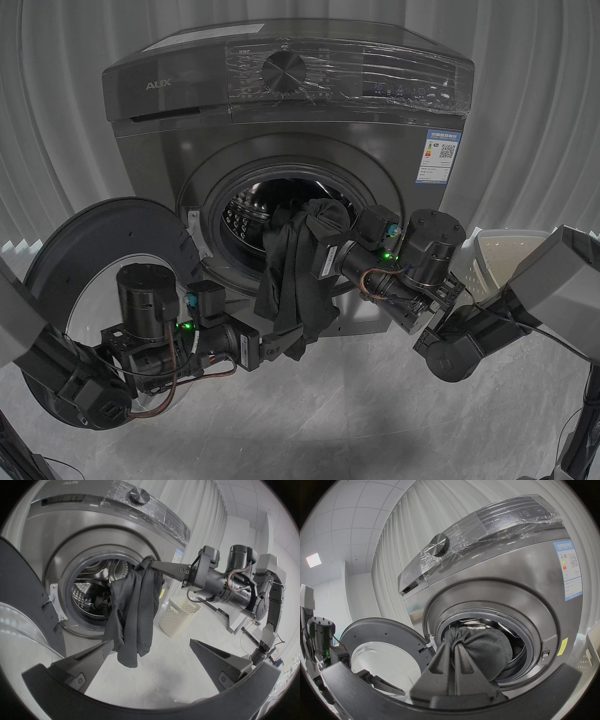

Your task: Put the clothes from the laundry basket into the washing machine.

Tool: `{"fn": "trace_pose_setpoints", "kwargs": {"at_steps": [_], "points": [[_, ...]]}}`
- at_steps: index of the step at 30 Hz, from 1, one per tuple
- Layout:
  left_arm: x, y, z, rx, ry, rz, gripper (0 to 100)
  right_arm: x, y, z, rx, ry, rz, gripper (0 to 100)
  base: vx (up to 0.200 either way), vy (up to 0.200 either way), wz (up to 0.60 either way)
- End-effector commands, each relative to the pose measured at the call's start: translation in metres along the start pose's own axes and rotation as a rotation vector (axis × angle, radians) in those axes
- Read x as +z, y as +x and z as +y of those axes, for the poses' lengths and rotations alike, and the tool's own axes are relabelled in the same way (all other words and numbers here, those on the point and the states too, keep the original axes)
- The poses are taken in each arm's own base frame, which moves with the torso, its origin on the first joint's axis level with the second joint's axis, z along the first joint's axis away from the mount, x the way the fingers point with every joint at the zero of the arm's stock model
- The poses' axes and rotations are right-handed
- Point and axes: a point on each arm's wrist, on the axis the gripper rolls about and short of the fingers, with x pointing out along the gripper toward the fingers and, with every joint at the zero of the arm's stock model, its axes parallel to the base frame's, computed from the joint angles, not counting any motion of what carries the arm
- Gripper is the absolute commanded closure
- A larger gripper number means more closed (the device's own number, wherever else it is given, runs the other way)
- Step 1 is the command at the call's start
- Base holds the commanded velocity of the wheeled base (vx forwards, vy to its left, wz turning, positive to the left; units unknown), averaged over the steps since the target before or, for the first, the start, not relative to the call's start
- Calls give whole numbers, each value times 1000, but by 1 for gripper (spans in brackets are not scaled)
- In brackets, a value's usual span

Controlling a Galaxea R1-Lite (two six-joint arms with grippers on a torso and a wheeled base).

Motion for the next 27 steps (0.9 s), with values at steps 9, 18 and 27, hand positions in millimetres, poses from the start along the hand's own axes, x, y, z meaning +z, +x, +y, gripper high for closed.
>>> {"fn": "trace_pose_setpoints", "kwargs": {"at_steps": [9, 18, 27], "points": [[-21, 50, 6, -6, -69, 69, 0, -5, 1, 1, 1, 0, 7, 100, 0, 0, 0], [-28, 71, 9, -15, -80, 50, 0, -7, 1, 3, 5, 4, 11, 100, 0, 0, 0], [-42, 95, 21, 3, -78, 6, 0, -9, 0, 4, 7, 6, 12, 100, 0, 0, 0]]}}
